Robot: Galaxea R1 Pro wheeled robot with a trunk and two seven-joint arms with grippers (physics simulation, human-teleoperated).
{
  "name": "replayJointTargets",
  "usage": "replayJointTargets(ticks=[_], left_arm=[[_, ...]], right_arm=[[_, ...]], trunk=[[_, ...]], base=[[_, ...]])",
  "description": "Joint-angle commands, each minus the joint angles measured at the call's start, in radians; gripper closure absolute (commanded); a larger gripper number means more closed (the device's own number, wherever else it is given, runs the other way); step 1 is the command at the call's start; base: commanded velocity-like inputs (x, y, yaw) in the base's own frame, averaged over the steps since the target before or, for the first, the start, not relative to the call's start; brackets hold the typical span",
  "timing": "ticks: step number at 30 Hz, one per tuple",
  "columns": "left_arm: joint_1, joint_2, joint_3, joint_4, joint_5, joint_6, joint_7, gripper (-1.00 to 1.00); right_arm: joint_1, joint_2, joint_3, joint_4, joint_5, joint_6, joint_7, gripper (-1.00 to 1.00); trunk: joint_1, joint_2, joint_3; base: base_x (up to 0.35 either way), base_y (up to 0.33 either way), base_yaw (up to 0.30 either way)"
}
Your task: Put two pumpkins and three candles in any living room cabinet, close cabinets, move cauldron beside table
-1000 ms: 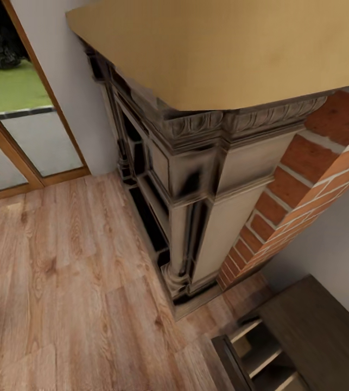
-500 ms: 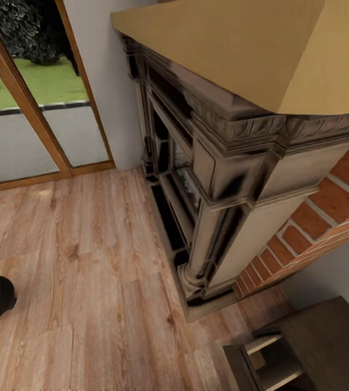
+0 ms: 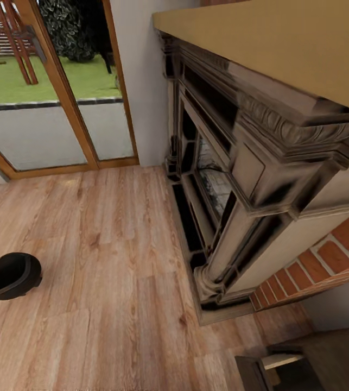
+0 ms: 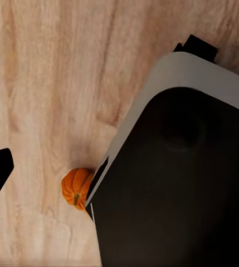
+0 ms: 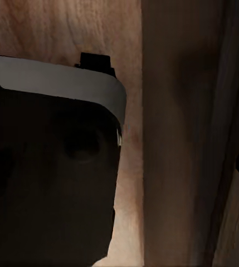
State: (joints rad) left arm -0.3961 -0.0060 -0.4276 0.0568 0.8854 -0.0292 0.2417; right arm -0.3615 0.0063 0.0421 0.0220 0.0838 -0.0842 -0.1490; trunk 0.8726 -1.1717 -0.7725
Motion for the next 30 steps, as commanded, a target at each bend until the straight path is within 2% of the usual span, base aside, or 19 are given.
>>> replayJointTargets(ticks=[1, 6, 21, 30], left_arm=[[0.003, -0.002, 0.0, 0.0, 0.0, 0.0, -0.004, -1.0], [0.005, -0.002, 0.0, 0.0, 0.0, -0.001, -0.005, -1.0], [0.006, 0.0, -0.001, 0.0, 0.001, -0.001, -0.004, -1.0], [0.006, 0.011, 0.0, 0.0, 0.006, -0.008, -0.005, -1.0]], right_arm=[[0.0, 0.006, 0.001, -0.001, 0.002, 0.0, 0.072, -1.0], [0.0, 0.006, 0.001, -0.002, 0.005, 0.0, 0.106, -1.0], [0.0, 0.007, 0.005, -0.002, 0.007, 0.0, 0.109, -1.0], [-0.001, 0.006, 0.004, -0.002, 0.007, 0.0, 0.108, -1.0]], trunk=[[0.0, 0.0, 0.0], [0.0, 0.0, -0.001], [0.0, 0.0, -0.003], [0.0, 0.0, -0.003]], base=[[0.0, 0.0, 0.289], [0.0, 0.0, 0.289], [0.0, 0.0, 0.289], [0.0, 0.0, 0.289]])
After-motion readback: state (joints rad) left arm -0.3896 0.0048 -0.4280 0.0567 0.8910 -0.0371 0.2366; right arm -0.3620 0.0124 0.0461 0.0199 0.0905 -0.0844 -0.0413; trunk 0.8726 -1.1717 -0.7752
